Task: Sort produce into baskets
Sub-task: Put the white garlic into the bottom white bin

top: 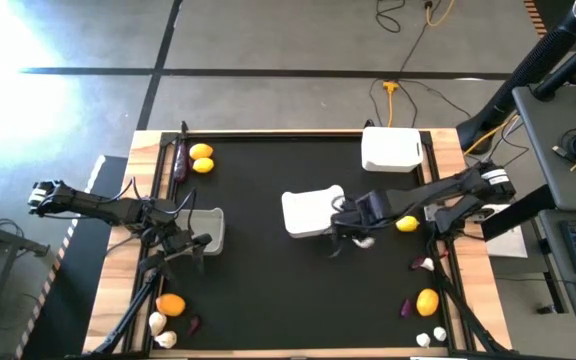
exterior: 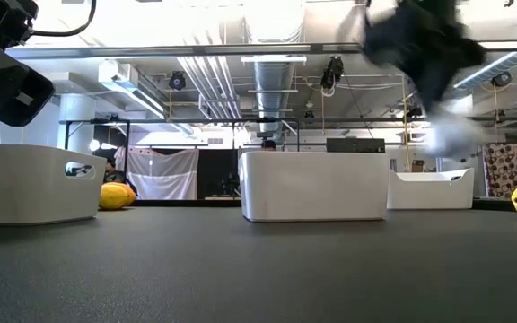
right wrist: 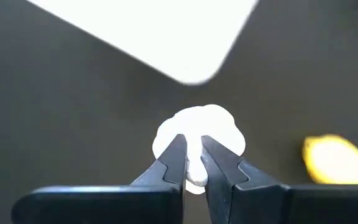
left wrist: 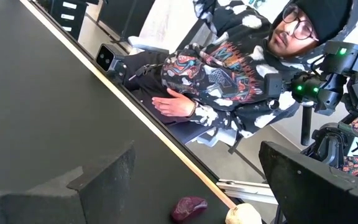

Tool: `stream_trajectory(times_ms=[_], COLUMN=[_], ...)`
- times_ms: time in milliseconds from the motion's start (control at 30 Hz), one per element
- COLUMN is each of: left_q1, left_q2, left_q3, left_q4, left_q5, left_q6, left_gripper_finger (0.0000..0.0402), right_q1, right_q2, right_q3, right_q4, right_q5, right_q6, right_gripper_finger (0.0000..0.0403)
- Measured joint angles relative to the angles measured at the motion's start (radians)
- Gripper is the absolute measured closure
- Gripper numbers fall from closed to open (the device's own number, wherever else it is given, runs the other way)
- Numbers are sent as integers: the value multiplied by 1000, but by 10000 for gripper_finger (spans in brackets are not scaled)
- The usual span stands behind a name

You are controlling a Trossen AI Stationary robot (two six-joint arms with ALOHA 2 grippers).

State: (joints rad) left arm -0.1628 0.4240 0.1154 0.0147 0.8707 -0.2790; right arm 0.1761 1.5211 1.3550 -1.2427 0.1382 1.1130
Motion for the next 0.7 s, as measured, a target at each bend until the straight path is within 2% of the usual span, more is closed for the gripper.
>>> stream_trajectory(times_ms=[133, 333, 700], left_q1=[0, 0, 0], left_q2=[0, 0, 1], left_q3=[0, 0, 0], left_q4=[0, 0, 0], left_q5=[0, 0, 0], left_q6=[0, 0, 0], left_gripper_finger=[75, 75, 75], right_q1=[-7, -56, -171], right_q2=[4, 45, 285], right_q3=[106, 149, 127], right_q4=[74, 88, 130], right_q5=[173, 306, 310], right_q6=[-67, -181, -301], right_gripper_finger=[378, 378, 337])
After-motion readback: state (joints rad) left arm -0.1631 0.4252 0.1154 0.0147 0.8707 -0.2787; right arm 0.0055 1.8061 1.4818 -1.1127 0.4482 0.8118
